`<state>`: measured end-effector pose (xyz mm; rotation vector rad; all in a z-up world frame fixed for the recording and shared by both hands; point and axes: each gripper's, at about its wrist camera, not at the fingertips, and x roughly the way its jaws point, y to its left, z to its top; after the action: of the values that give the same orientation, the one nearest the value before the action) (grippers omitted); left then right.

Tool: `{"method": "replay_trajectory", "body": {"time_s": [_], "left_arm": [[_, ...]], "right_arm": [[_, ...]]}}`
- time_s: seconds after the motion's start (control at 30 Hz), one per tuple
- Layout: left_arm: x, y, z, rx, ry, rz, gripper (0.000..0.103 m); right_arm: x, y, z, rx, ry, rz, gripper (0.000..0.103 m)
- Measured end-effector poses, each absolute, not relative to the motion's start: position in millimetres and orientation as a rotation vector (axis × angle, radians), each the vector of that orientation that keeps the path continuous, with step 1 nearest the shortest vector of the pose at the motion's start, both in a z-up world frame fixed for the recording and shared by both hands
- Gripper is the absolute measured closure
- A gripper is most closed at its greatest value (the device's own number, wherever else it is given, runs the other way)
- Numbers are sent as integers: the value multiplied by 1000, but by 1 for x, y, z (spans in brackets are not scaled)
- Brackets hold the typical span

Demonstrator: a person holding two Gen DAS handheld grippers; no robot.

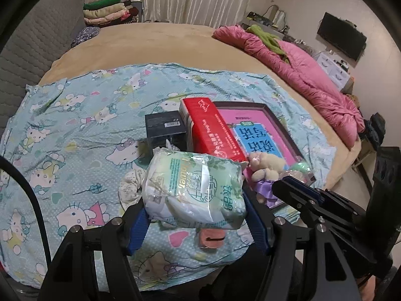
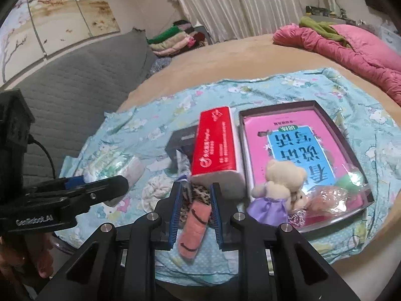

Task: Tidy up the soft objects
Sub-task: 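Lift and carry the diaper pack with left while right carries the pink strip toward the tray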

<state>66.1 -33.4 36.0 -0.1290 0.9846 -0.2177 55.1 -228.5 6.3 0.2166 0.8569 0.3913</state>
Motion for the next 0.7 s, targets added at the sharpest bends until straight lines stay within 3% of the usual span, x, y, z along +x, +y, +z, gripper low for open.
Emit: {"method": "replay_trajectory", "body": {"time_s": [0.2,0.27,0.47,0.7], "left_arm": [[65,-31,35,-135,985,-220,35],[64,-30,36,-137,981,-226,35],[62,-26,37,-139,971,-226,35],[61,-20,36,-149,977,-225,35]], "right_arm": [[59,-216,-17,244,982,436,74],[63,-209,-30,255,1043,414,51],[68,-185,-61,192,1159,349,37],[77,-161,-88,135,1223,286,37]]}}
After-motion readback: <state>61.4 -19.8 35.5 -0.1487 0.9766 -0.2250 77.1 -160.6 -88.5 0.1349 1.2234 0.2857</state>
